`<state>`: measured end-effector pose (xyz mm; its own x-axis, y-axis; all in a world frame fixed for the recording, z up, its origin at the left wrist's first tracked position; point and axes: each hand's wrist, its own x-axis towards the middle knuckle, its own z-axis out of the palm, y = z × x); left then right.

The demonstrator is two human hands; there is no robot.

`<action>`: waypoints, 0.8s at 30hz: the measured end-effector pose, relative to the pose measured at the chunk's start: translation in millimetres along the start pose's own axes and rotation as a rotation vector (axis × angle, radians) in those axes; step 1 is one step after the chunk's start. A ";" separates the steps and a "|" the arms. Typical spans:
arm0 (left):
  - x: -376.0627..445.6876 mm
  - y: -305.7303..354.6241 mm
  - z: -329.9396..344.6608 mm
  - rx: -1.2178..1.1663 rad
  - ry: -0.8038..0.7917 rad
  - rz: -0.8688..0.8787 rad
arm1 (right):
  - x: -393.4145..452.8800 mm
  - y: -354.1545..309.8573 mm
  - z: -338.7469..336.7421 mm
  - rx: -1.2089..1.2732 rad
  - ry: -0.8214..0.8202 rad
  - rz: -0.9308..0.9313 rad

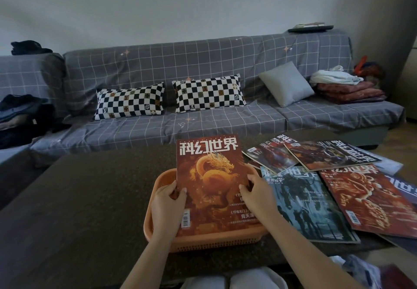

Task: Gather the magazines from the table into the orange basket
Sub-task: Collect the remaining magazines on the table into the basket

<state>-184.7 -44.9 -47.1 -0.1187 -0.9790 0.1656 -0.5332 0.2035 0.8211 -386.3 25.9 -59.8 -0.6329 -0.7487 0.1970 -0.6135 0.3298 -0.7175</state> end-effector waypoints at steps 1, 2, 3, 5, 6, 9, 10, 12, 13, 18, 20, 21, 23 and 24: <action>-1.2 2.0 0.5 0.034 0.001 0.021 | -0.9 -0.6 -1.3 0.001 -0.014 -0.001; -3.0 3.6 1.9 0.073 0.013 0.045 | -2.3 -1.5 -2.8 0.017 -0.023 -0.003; -6.2 5.7 3.7 0.108 0.040 0.072 | -3.9 -2.2 -4.8 0.050 -0.028 0.000; -17.0 12.8 6.7 0.142 0.097 0.143 | -7.7 -3.3 -10.6 0.124 -0.016 0.021; -22.5 17.5 8.8 0.145 0.108 0.187 | -10.0 -3.2 -14.6 0.146 -0.001 0.025; -35.1 30.9 21.6 0.092 0.069 0.255 | -18.7 2.5 -30.4 0.181 0.061 -0.003; -38.4 37.8 27.5 0.059 0.032 0.240 | -22.0 6.5 -37.2 0.193 0.083 -0.005; -44.6 52.8 40.8 -0.008 -0.065 0.217 | -27.9 17.7 -51.5 0.220 0.113 -0.004; -48.1 60.2 48.5 -0.046 -0.116 0.229 | -30.1 25.1 -58.9 0.221 0.128 -0.003; -71.5 94.2 93.6 -0.120 -0.273 0.359 | -35.8 74.7 -94.6 0.148 0.219 0.049; -80.4 106.6 116.8 -0.139 -0.330 0.392 | -37.8 99.0 -108.0 0.131 0.236 0.091; -84.2 112.1 129.3 -0.149 -0.368 0.397 | -39.0 111.4 -114.2 0.118 0.249 0.110; -91.0 121.7 154.9 -0.158 -0.449 0.373 | -40.9 135.0 -126.2 0.067 0.293 0.150; -94.1 125.7 167.6 -0.157 -0.488 0.341 | -41.9 146.0 -132.2 0.032 0.318 0.182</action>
<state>-380.9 74.3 -51.0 -0.6506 -0.7341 0.1945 -0.2724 0.4647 0.8426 -511.8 181.5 -84.5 -0.8485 -0.4618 0.2583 -0.4656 0.4196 -0.7792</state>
